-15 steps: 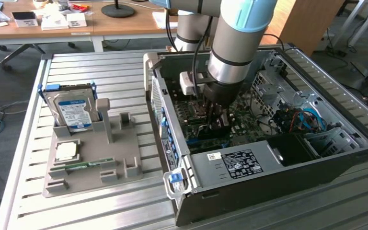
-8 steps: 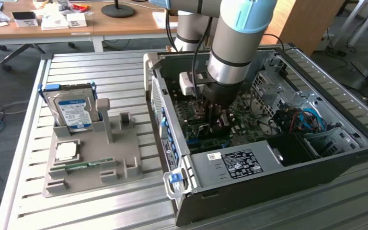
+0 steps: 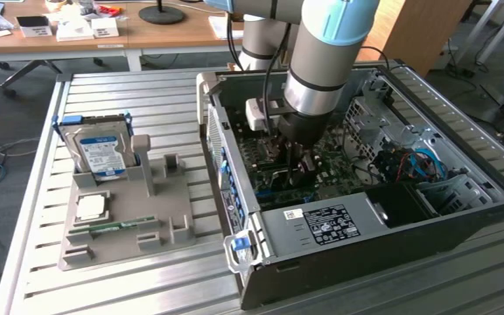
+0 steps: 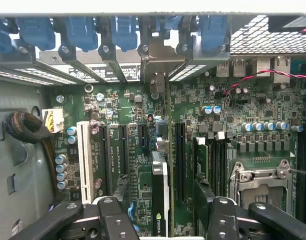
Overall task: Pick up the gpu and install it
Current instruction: 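Insert the gpu into the slot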
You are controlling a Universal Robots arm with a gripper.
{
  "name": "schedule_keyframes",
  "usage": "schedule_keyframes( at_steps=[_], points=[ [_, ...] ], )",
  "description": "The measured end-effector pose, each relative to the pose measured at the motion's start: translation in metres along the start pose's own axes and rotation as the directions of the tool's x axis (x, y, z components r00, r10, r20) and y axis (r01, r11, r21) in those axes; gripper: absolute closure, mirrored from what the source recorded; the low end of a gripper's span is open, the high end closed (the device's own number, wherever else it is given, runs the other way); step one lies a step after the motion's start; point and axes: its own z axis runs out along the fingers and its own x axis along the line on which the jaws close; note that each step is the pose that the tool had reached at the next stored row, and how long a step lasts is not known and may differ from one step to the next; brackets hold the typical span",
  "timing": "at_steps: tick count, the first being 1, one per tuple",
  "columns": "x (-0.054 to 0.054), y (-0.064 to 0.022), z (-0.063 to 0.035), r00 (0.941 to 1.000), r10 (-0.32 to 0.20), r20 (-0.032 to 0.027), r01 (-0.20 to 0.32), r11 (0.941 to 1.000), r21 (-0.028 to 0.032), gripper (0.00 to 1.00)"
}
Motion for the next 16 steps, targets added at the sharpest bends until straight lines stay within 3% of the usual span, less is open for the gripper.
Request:
schedule_keyframes(
  at_steps=[9,16],
  points=[
    [-0.001,-0.0002,-0.0162,1.0,0.0,0.0002,0.0,1.0,0.0001,0.37],
    [-0.002,-0.0005,-0.0353,1.0,0.0,0.0002,0.0,1.0,0.0001,0.37]
  ],
)
